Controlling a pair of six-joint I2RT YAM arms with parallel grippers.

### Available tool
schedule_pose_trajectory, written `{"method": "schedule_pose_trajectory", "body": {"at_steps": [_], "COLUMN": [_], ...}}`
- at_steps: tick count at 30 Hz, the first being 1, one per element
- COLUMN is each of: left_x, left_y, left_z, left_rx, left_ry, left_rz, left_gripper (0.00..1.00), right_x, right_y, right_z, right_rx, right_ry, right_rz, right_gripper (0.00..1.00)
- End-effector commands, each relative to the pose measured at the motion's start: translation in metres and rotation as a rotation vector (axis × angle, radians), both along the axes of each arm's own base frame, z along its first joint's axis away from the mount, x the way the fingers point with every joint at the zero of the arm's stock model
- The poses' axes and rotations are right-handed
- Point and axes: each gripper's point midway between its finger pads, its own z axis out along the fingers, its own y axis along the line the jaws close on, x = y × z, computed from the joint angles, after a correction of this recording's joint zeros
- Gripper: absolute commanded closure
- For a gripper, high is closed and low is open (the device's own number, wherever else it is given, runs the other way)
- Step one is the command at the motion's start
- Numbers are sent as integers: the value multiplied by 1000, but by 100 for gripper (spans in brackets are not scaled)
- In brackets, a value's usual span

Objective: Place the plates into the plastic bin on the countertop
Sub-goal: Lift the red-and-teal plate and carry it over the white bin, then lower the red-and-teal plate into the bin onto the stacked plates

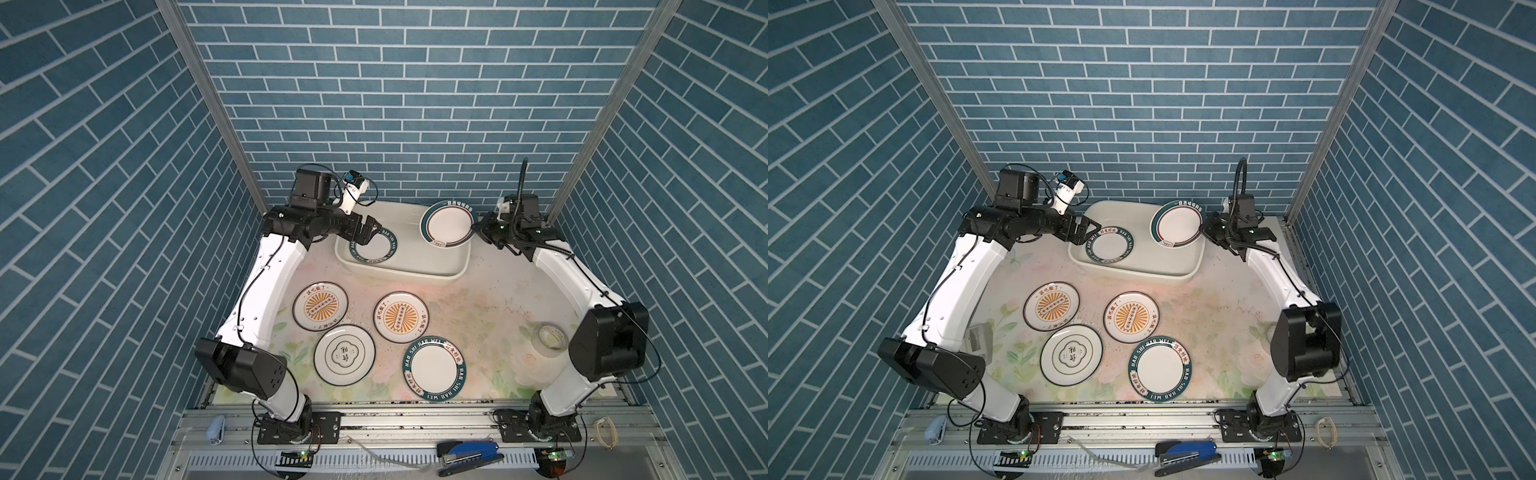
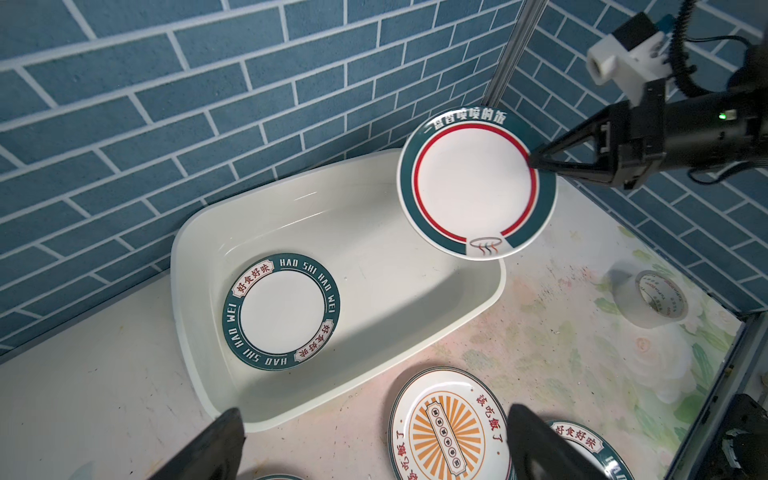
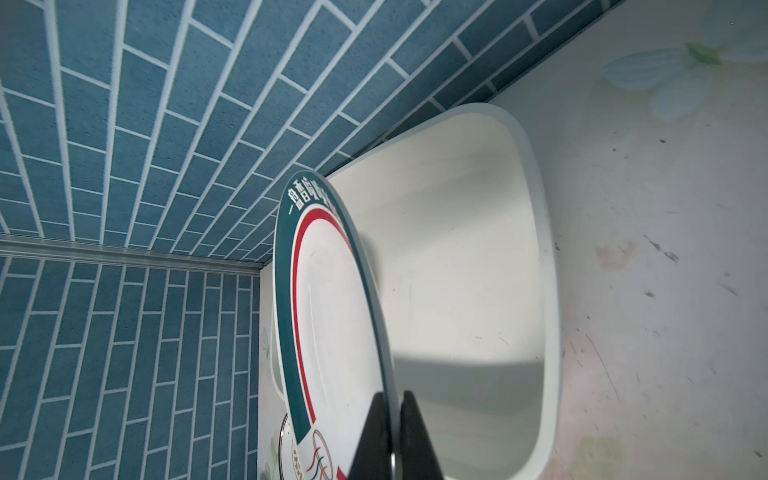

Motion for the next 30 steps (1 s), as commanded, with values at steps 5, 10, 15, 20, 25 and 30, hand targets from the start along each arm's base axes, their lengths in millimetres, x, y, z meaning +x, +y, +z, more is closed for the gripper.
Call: {"method": "schedule_pose_trajectory", "body": {"at_steps": [5,10,15,20,25,30], "left_x": [-8,-17,-18,-18,-16,-17], "left_y": [3,5,5,3,2,1], "left_z": [-19,-23,-29,-29,-24,-19], "left_rx": [45,41,28,16,4,-10], "left_ry": [61,76,89,98,94,89], "left_rz": [-13,-12,1,-2,2,0], "left_gripper": [0,1,0,1,1,0], "right_x": [41,58,72,75,76,75], "right_y": [68,101,138,170,188,202], "right_z": [10,-9,-40,-61,-78,-86], "right_rx": [43,47,44,31,32,19], "right_ry": [-88,-80,-63,-59,-42,-31], "right_rz": [171,232,283,320,330,351], "right_gripper": [100,100,100,100,100,100]}}
